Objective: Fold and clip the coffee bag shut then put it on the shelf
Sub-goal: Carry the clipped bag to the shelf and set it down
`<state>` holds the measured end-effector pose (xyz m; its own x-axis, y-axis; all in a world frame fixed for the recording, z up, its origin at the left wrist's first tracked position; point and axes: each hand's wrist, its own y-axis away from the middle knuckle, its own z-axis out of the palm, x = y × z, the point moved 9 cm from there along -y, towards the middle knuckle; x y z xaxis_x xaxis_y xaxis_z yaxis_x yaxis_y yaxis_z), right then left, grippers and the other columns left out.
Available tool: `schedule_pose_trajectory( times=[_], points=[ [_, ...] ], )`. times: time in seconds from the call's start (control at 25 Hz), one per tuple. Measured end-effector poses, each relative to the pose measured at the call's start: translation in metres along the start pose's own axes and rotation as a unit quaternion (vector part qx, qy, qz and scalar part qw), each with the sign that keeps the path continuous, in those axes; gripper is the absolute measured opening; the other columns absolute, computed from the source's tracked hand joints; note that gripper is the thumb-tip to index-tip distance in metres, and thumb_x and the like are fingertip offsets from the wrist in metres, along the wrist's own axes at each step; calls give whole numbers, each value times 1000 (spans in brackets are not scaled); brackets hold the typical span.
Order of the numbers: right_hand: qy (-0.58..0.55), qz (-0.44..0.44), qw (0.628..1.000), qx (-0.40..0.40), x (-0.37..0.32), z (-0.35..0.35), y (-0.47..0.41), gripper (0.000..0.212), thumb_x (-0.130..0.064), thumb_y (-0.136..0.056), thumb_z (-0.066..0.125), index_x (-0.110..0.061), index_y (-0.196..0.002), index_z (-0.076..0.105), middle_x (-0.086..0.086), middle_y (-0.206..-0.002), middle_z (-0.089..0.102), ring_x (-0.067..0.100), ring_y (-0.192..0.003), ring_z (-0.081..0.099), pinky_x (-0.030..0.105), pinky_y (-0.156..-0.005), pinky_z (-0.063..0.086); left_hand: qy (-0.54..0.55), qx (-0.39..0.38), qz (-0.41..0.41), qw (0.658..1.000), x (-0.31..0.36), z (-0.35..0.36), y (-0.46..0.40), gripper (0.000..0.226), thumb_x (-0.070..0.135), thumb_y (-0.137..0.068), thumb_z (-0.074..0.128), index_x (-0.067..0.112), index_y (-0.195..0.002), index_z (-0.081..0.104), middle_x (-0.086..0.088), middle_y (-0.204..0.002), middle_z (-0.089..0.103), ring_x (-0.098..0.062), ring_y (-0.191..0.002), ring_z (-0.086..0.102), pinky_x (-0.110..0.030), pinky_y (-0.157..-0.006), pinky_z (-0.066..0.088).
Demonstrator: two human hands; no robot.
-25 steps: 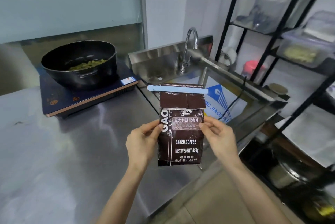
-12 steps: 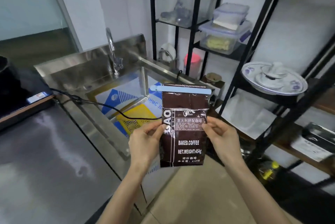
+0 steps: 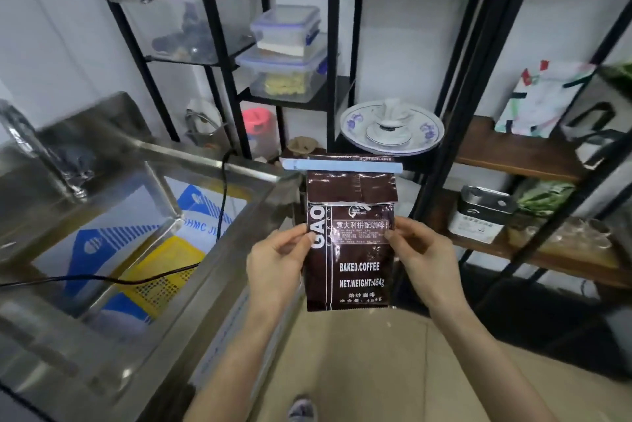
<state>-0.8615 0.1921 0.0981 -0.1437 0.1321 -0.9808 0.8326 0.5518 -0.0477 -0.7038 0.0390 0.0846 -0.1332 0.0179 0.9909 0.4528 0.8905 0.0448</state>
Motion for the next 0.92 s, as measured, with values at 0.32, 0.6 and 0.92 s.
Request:
schedule_pose_trajectory(
  times=[0.32, 0.6, 0.92],
  points=[
    [-6, 24, 993, 112, 7, -64, -52, 17, -12, -84, 58, -25, -93, 65, -4, -85, 67, 6, -79, 61, 27, -73, 51, 5, -126, 34, 991, 26, 103, -58, 22, 8, -77, 65, 7, -98, 68, 1, -81, 67, -13, -76, 63, -34, -83, 52],
    [13, 33, 979, 203, 14, -102, -110, 18, -10, -83, 59, -12, -99, 67, 1, -87, 70, 13, -83, 64, 37, -84, 52, 6, -218, 39, 975, 43, 178, -117, 17, 10, -76, 66, 18, -91, 71, 8, -80, 66, -8, -76, 61, -24, -74, 52],
    [-5, 46, 958, 282, 29, -134, -152, 22, -11, -83, 59, -10, -104, 64, -15, -81, 61, 5, -81, 59, 32, -77, 52, 9, -300, 54, 952, 50, 250, -159, 22, 11, -74, 68, 33, -75, 68, 7, -84, 68, -16, -89, 66, -42, -92, 51]
  ],
)
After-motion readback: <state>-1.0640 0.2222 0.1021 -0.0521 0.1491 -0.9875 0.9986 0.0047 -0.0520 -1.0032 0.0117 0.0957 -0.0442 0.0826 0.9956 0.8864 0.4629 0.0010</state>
